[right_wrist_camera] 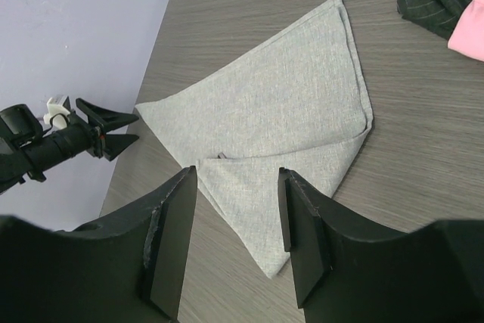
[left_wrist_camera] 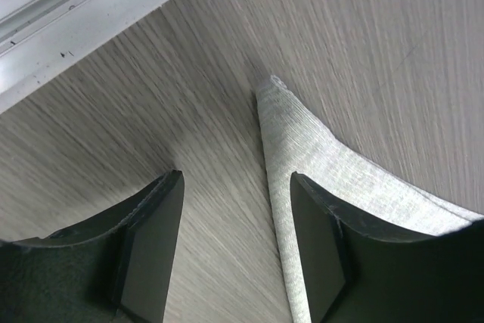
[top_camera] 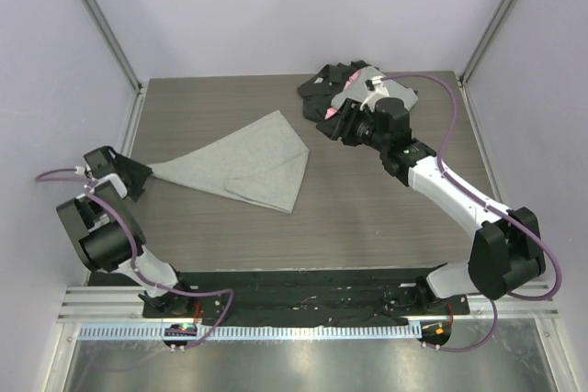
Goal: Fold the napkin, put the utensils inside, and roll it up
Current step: Fold the napkin
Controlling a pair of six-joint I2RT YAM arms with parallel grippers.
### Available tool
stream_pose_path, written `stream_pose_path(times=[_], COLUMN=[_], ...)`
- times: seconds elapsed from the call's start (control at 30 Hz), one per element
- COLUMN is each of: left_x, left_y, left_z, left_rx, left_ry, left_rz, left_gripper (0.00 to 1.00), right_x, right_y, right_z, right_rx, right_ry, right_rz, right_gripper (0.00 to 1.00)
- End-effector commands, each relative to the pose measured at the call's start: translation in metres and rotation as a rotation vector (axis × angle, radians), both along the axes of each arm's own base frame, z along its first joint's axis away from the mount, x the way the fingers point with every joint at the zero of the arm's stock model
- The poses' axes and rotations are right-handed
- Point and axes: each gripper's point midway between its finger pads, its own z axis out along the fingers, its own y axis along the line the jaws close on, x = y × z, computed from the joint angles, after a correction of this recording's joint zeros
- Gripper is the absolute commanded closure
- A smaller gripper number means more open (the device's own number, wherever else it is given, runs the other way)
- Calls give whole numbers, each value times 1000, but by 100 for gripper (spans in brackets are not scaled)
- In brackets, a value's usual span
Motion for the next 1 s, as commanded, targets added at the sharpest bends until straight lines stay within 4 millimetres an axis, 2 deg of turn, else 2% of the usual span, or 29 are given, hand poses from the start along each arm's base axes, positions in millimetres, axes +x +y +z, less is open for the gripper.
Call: stream_pose_path(times=[0.0, 0.17, 0.3, 0.5, 0.7, 0.97], left_x=[17, 18, 22, 26, 27, 29], left_y=[14, 17, 21, 19, 19, 14], left_z=[3, -6, -4, -10, -17, -28], left_rx=[8, -12, -7, -31, -48, -80], left_ry=[-57, -41, -70, -73, -61, -51], left_rz=[15, 18, 22, 12, 1, -18], left_gripper=[39, 42, 43, 50, 52, 64], right_x=[1, 1, 0, 0, -1, -2], right_y=[4, 5, 5, 5, 4, 5], right_z=[0, -4, -9, -10, -11, -9], right_rx=[-11, -15, -16, -23, -24, -25], right_ry=[-20, -9, 4, 4, 12, 7], right_rz=[34, 42, 39, 49, 45, 51], right_gripper=[45, 45, 45, 45, 45, 45])
